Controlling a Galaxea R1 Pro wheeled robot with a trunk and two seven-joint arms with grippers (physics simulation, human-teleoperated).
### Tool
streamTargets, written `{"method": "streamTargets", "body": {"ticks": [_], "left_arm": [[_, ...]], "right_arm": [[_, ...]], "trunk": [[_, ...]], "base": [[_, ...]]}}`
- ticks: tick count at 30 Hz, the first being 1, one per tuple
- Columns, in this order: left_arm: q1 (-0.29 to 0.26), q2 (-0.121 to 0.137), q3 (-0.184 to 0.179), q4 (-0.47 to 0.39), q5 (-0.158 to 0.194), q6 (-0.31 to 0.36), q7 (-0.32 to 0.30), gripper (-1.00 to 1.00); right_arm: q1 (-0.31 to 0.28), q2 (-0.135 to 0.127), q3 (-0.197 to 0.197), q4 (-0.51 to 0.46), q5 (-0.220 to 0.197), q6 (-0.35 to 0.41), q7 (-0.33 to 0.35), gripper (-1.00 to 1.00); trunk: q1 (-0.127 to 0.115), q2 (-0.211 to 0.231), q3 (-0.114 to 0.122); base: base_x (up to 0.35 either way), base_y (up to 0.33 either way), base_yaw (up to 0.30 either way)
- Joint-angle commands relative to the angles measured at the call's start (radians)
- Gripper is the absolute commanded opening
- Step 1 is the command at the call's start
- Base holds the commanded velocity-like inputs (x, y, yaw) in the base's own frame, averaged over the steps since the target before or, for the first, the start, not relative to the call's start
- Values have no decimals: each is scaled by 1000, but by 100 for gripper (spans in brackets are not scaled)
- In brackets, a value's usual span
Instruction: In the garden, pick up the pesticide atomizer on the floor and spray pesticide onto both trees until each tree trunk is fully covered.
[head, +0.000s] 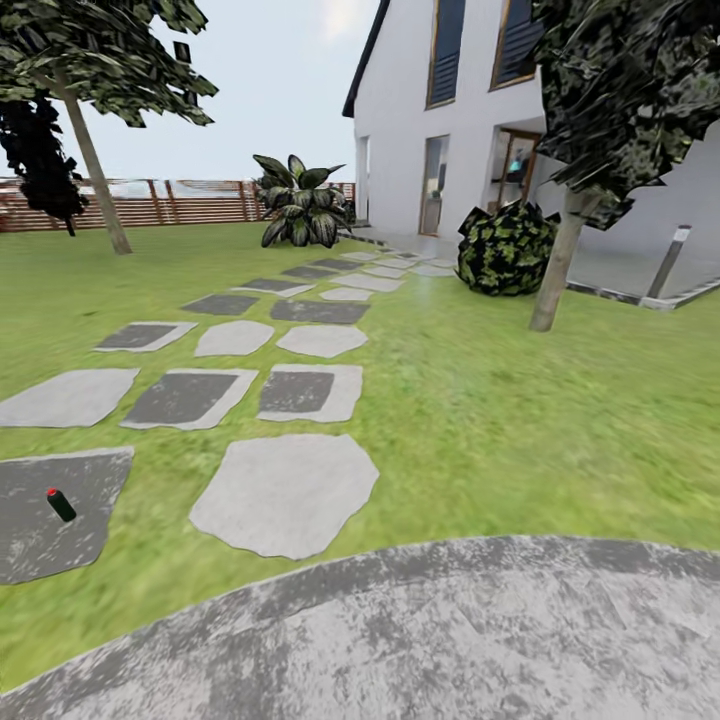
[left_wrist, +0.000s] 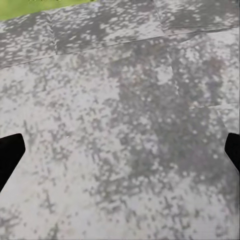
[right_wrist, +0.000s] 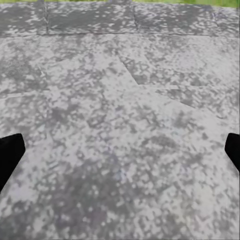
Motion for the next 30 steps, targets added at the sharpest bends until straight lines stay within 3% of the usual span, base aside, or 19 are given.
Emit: {"method": "streamTargets", "body": {"ticks": [1, 30], "left_arm": [[0, 0, 0, 0, 0, 0, 0, 100], [-11, -1, -7, -17, -5, 16, -4, 100]], "right_arm": [[0, 0, 0, 0, 0, 0, 0, 100], [0, 0, 0, 0, -1, -1, -4, 100]], "trunk": [[0, 0, 0], [0, 0, 0]], "base": [[260, -204, 279], [260, -205, 279]]}}
